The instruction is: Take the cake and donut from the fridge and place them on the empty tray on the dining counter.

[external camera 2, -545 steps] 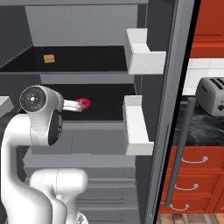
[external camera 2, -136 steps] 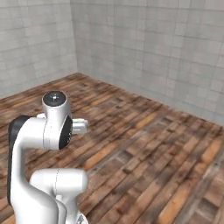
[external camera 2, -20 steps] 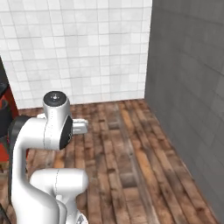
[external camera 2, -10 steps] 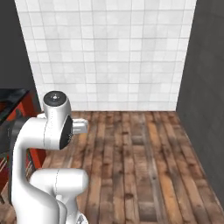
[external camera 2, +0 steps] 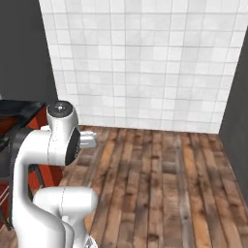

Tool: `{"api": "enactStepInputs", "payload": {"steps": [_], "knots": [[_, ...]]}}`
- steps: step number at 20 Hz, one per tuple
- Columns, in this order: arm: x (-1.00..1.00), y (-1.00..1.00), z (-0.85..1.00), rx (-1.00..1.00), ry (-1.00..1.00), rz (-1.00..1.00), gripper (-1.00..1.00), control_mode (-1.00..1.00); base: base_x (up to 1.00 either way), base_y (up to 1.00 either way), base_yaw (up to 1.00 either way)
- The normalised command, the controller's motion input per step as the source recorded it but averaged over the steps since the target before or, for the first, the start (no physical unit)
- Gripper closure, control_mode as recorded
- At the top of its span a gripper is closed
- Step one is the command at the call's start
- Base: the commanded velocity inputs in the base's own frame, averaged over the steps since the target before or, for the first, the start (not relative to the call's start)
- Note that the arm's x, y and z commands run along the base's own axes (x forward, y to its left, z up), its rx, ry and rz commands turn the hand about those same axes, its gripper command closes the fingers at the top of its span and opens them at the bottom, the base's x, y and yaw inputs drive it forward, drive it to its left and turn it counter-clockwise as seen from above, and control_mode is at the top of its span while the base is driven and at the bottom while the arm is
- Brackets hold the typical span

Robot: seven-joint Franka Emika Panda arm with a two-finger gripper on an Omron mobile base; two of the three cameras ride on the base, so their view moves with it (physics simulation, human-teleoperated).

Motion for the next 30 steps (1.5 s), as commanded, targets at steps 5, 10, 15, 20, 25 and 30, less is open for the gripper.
{"api": "enactStepInputs", "payload": {"steps": [5,10,15,20,25,30], "knots": [[0.0,0.0,0.0,0.0,0.0,0.0,1.0,1.0,0.54,-0.19,0.3],[0.0,0.0,0.0,0.0,0.0,0.0,1.0,1.0,0.47,-0.24,0.34],[0.0,0.0,0.0,0.0,0.0,0.0,1.0,1.0,0.46,-0.29,0.38],[0.0,0.0,0.0,0.0,0.0,0.0,1.0,1.0,0.41,-0.32,0.42],[0.0,0.0,0.0,0.0,0.0,0.0,1.0,1.0,0.34,-0.28,0.43],[0.0,0.0,0.0,0.0,0.0,0.0,1.0,1.0,0.27,-0.3,0.42]]}}
